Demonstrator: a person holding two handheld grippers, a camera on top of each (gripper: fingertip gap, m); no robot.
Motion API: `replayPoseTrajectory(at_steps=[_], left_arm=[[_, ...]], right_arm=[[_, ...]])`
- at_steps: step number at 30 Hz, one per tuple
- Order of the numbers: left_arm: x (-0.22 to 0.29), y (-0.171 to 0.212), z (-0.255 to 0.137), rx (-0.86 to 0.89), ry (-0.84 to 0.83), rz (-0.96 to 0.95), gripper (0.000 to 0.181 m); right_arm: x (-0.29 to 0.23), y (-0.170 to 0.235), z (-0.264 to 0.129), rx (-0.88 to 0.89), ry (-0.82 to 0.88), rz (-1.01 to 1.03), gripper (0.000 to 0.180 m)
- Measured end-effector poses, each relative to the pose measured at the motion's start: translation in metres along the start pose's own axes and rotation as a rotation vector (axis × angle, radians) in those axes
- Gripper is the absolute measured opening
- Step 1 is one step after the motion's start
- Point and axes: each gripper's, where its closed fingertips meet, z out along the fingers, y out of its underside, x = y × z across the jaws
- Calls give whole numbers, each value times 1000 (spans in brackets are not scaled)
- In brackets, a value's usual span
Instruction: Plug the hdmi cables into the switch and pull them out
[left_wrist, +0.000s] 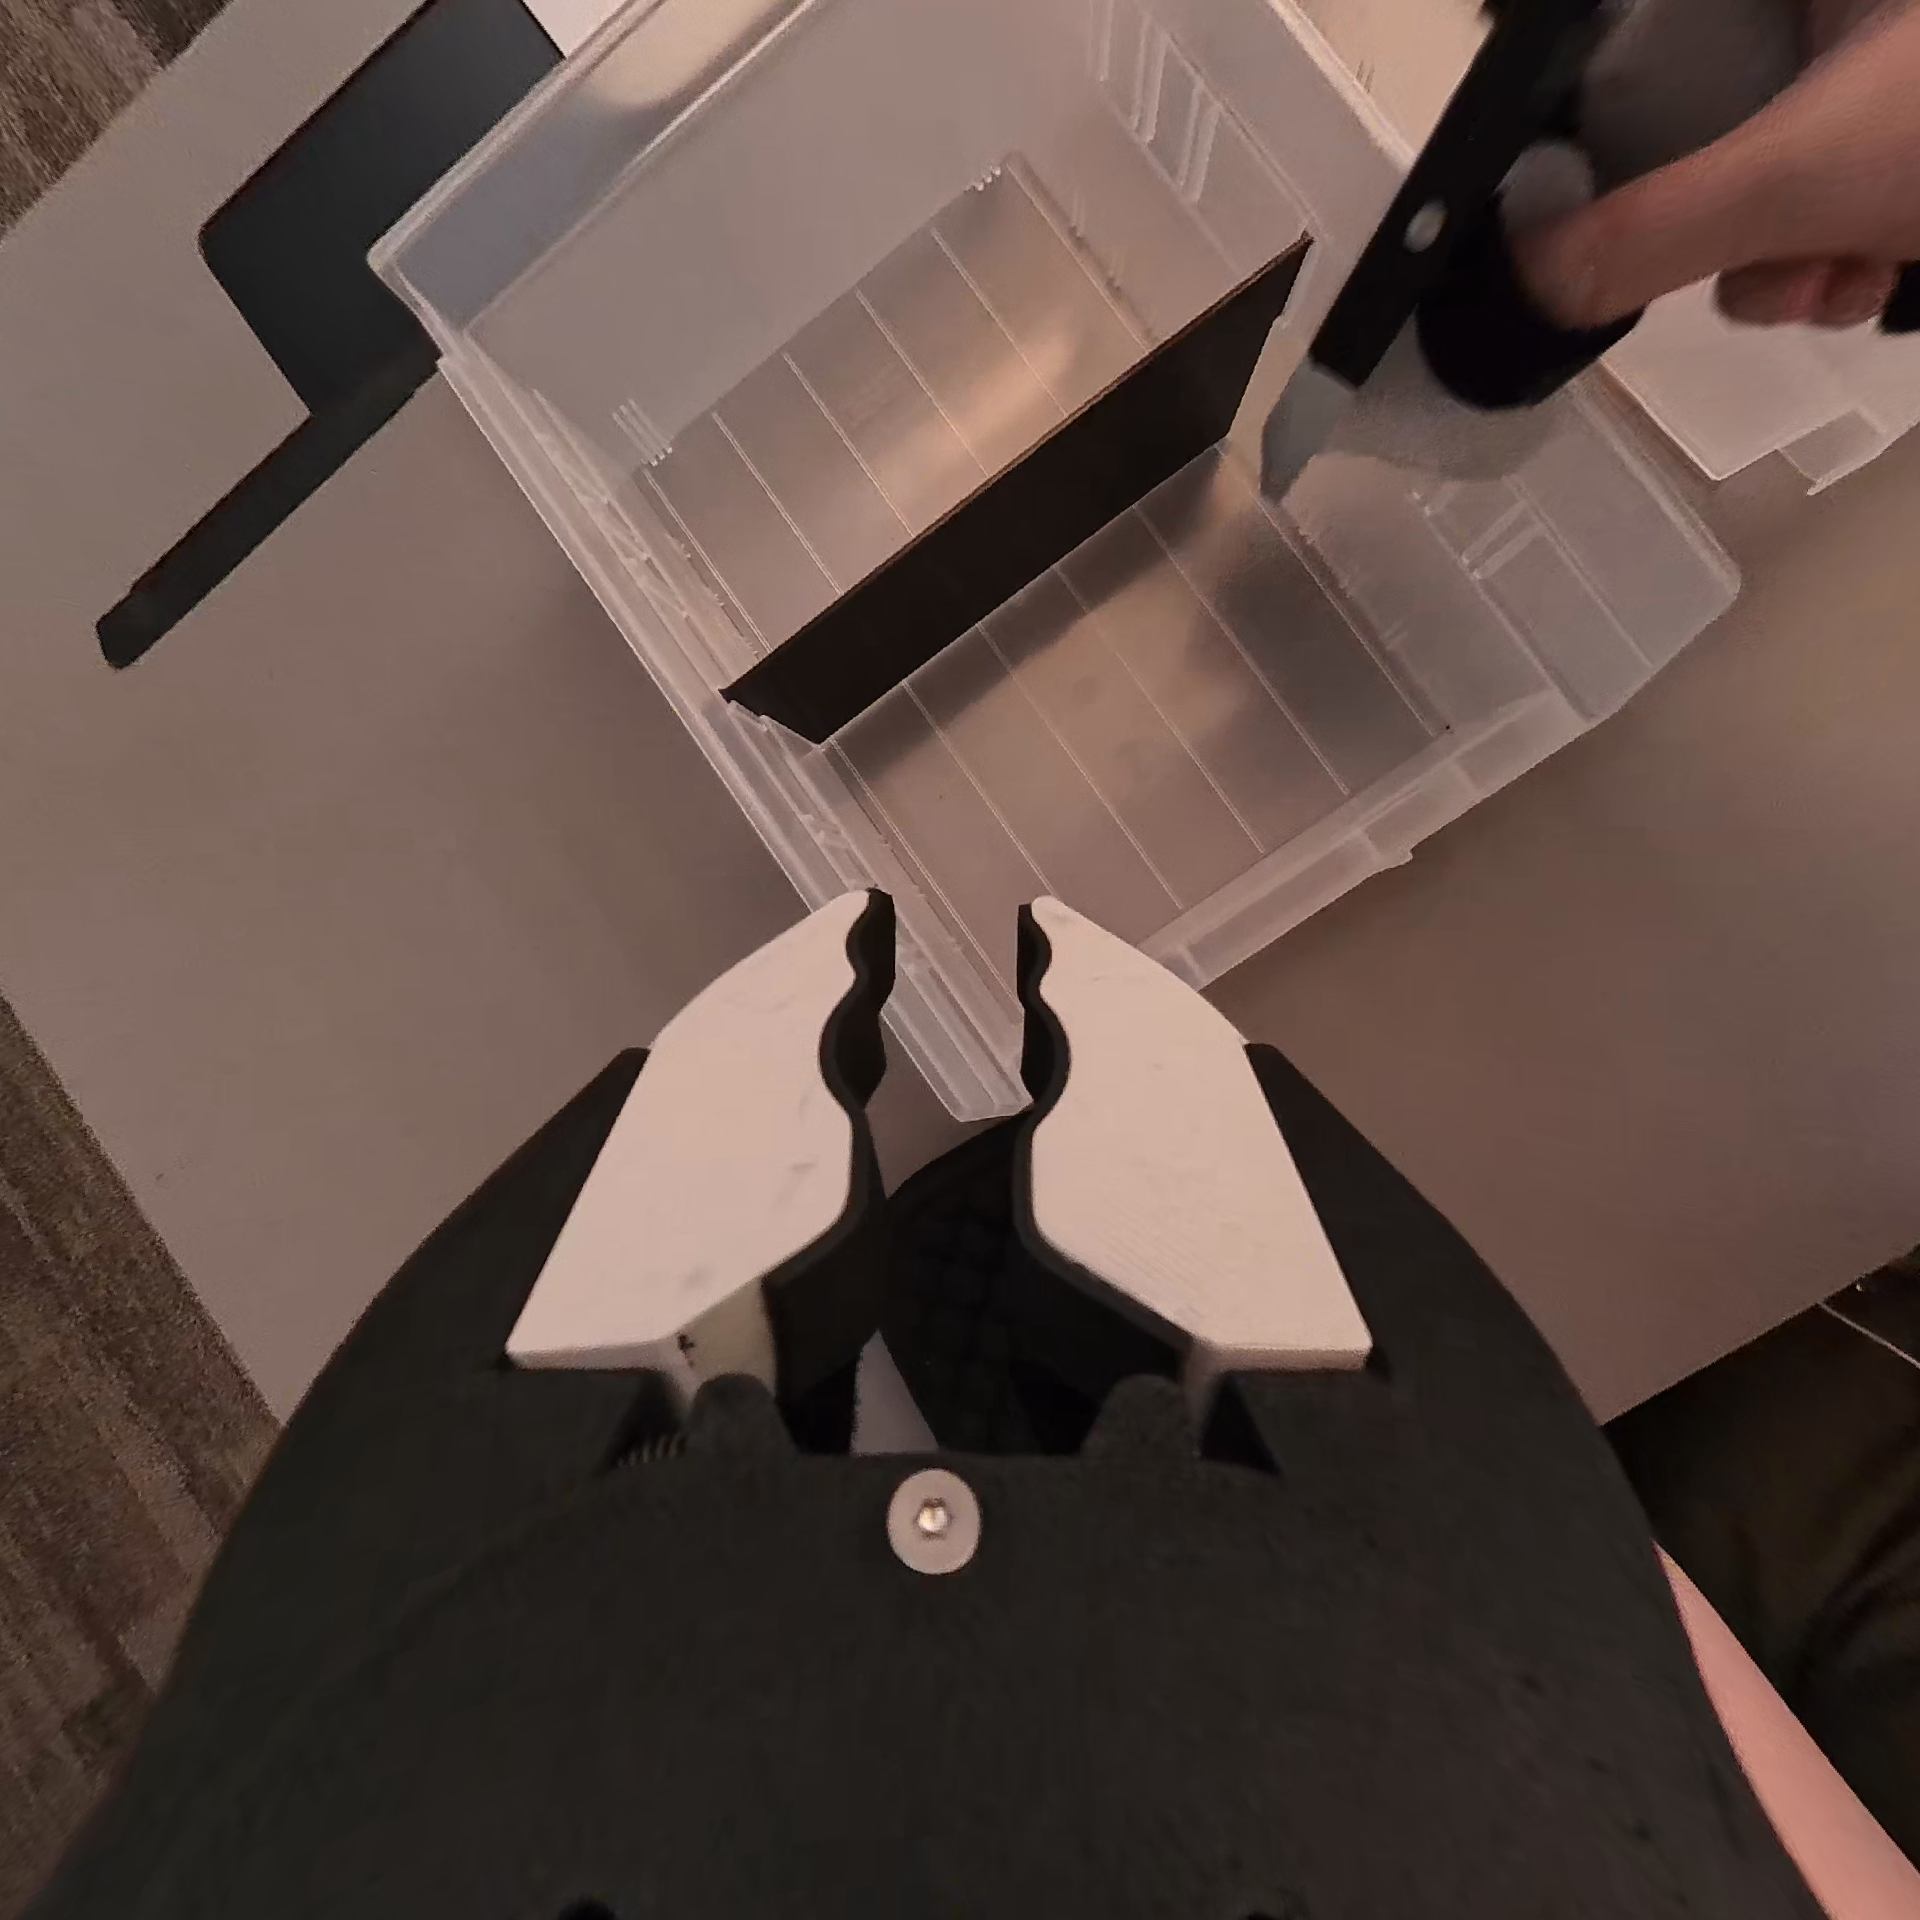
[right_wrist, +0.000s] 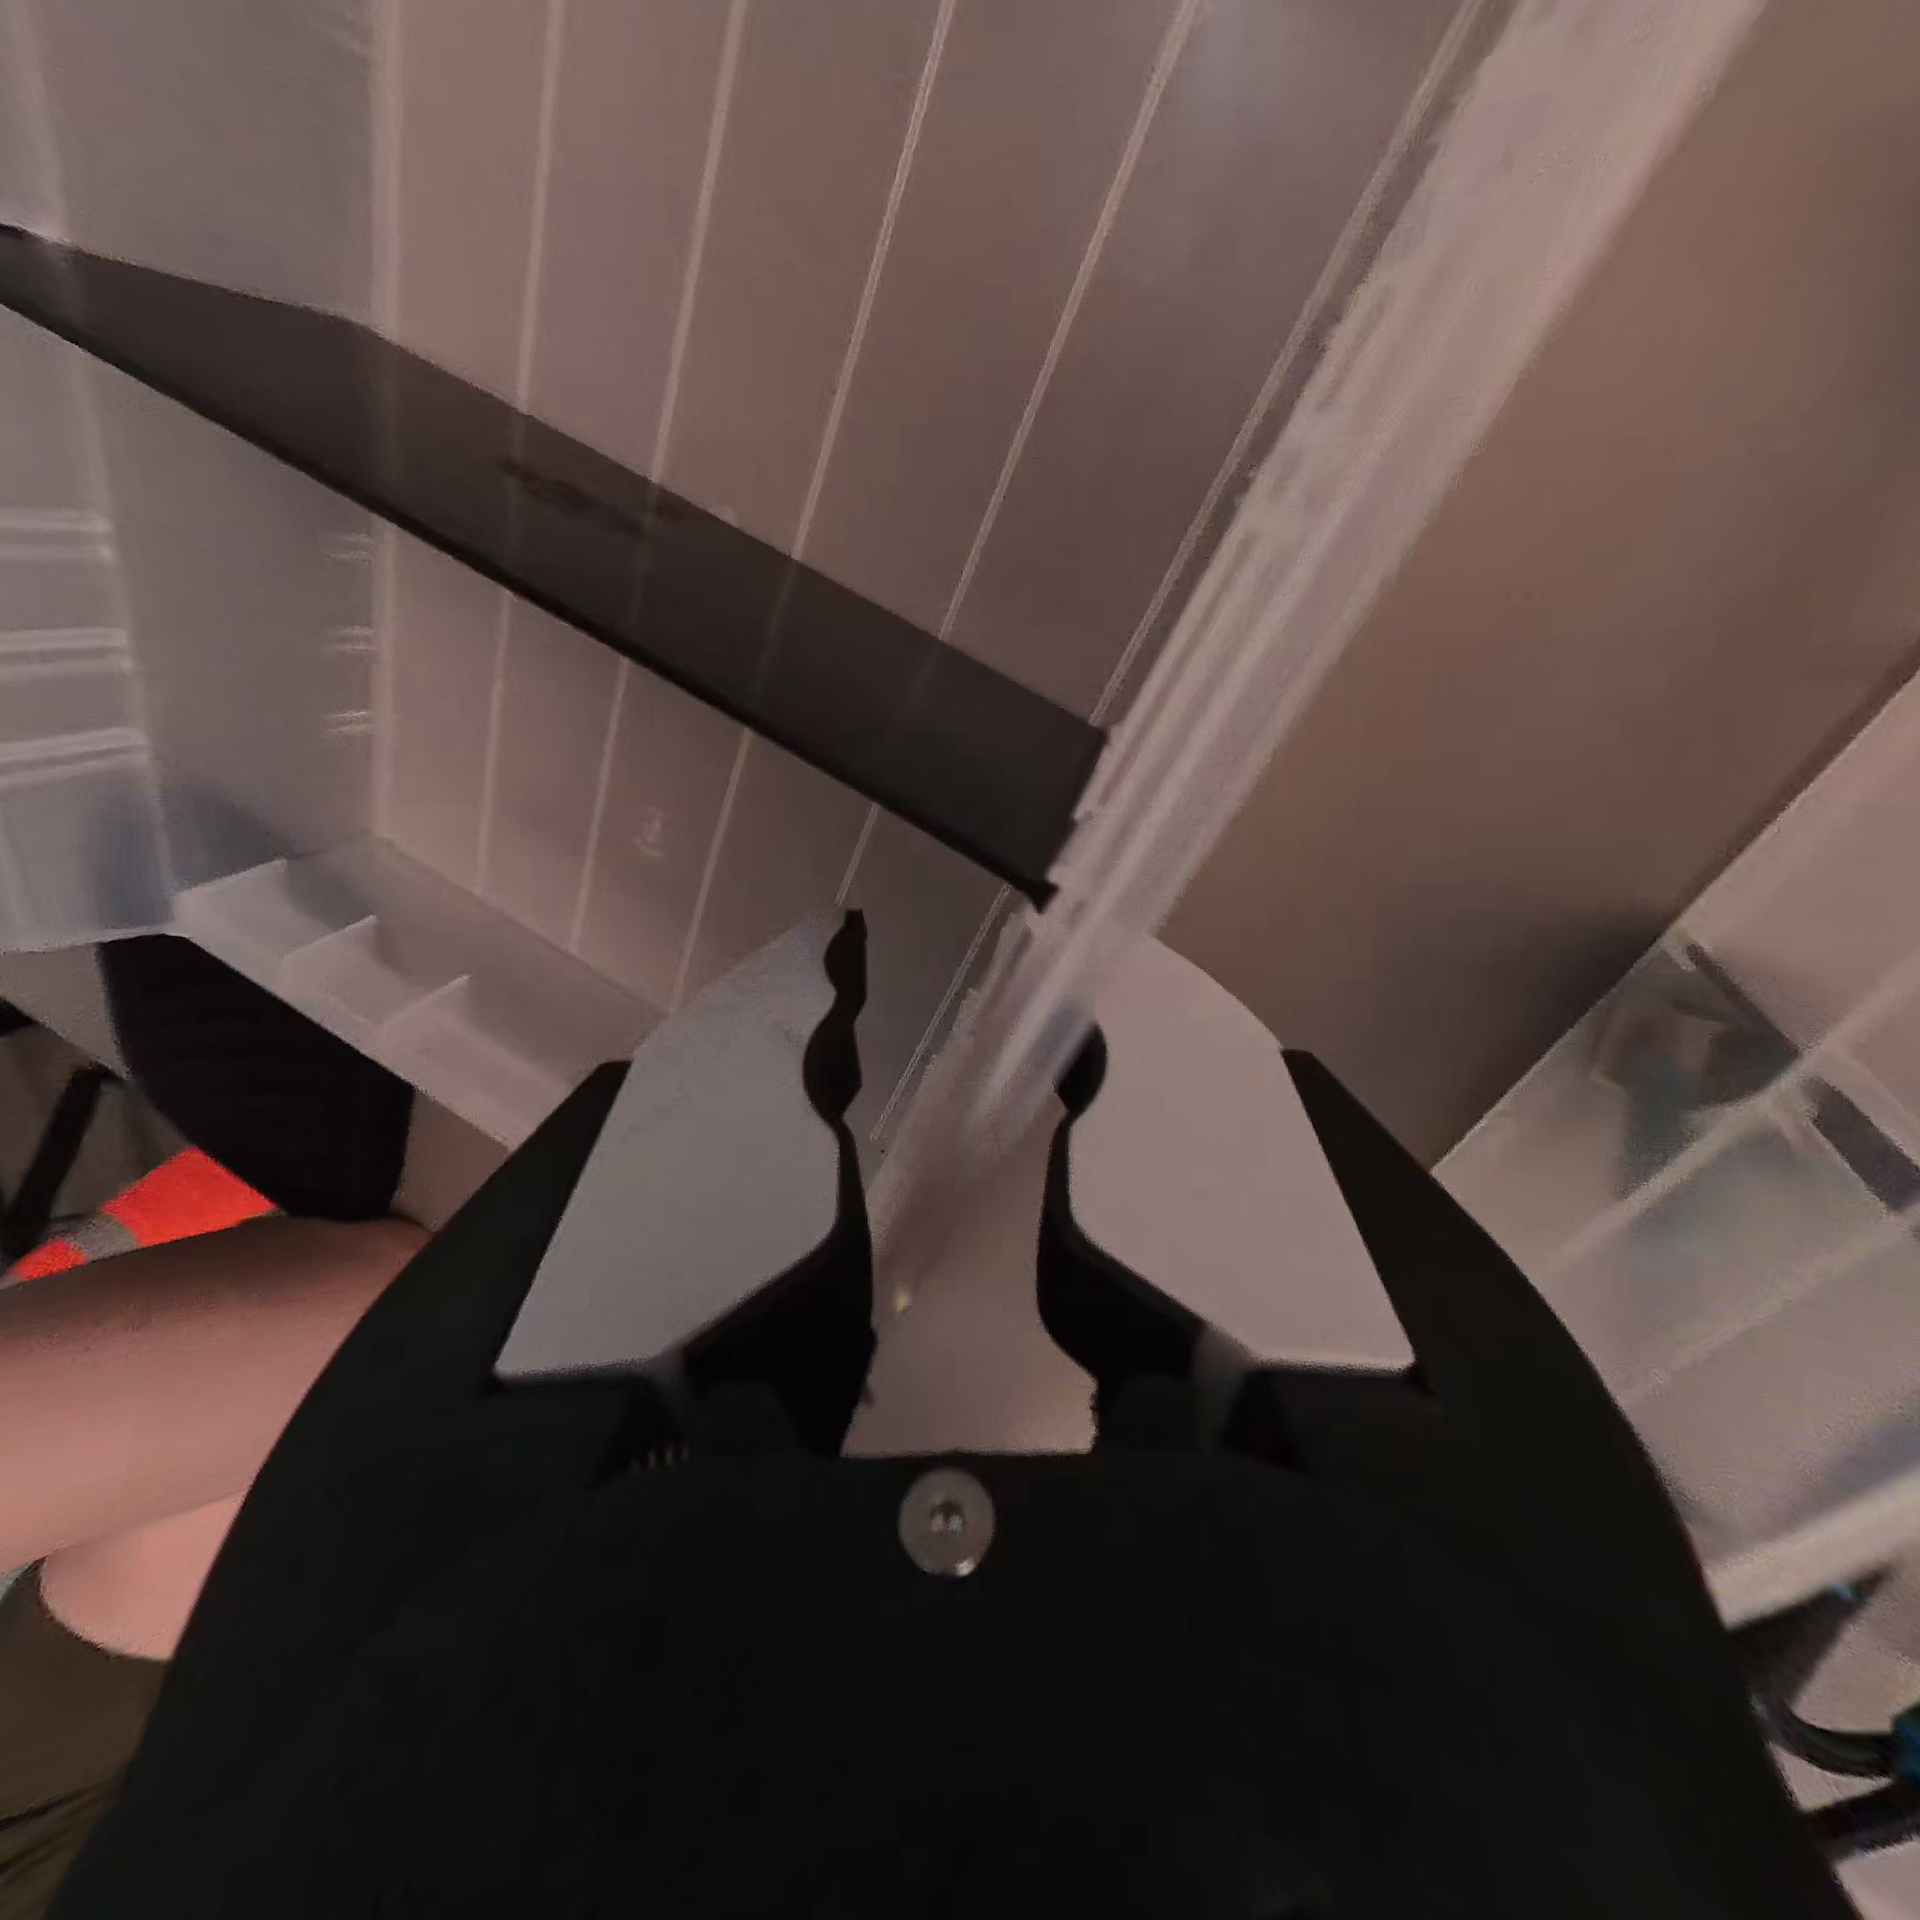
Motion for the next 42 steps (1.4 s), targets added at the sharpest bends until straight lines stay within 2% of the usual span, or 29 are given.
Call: replayPoseTrajectory(at_steps=[1, 5, 7, 10, 12, 14, 16, 17, 19, 21, 24, 27, 30, 32, 36, 40, 42], left_arm=[[0, -1, -1, 8, -3, -1, 21], [-5, -9, -8, 52, -40, -17, 23], [-9, -19, -16, 110, -79, -36, 25], [-13, -41, -41, 259, -158, -54, 28], [-22, -62, -76, 439, -293, -57, 29], [-18, -80, -119, 679, -370, -79, 29], [1, -89, -155, 890, -308, -116, 33], [13, -92, -168, 964, -241, -123, 43], [34, -97, -184, 1050, -142, -110, 66], [42, -102, -185, 1071, -114, -105, 71], [49, -119, -160, 1031, 24, -163, 71], [71, -144, -101, 876, 287, -203, 70], [115, -160, -18, 602, 547, -200, 86], [154, -165, 26, 445, 723, -194, 87], [195, -148, 96, 168, 729, -167, 100], [213, -119, 133, -10, 594, 3, 104], [209, -109, 147, -61, 476, 91, 104]], right_arm=[[0, -1, 2, -8, 18, -8, 36], [1, -11, 4, -25, 11, 35, 21], [6, -13, 3, -62, 75, 0, 15], [3, -15, -7, -116, 70, -24, 10], [-3, -10, -21, -187, 36, -42, 6], [-17, -4, -47, -238, -34, -75, 5], [-26, -6, -85, -231, -69, -126, 6], [-27, -9, -108, -204, -69, -151, 6], [-19, -17, -160, -119, -46, -175, 5], [4, -18, -215, -35, -24, -158, 5], [60, 3, -285, 56, -5, -57, 5], [143, 42, -330, 137, 53, 114, 5], [235, 93, -350, 207, 152, 309, 5], [287, 131, -349, 225, 189, 434, 6], [361, 200, -321, 234, 183, 607, 6], [407, 250, -283, 200, 148, 705, 6], [423, 266, -264, 174, 144, 730, 6]])
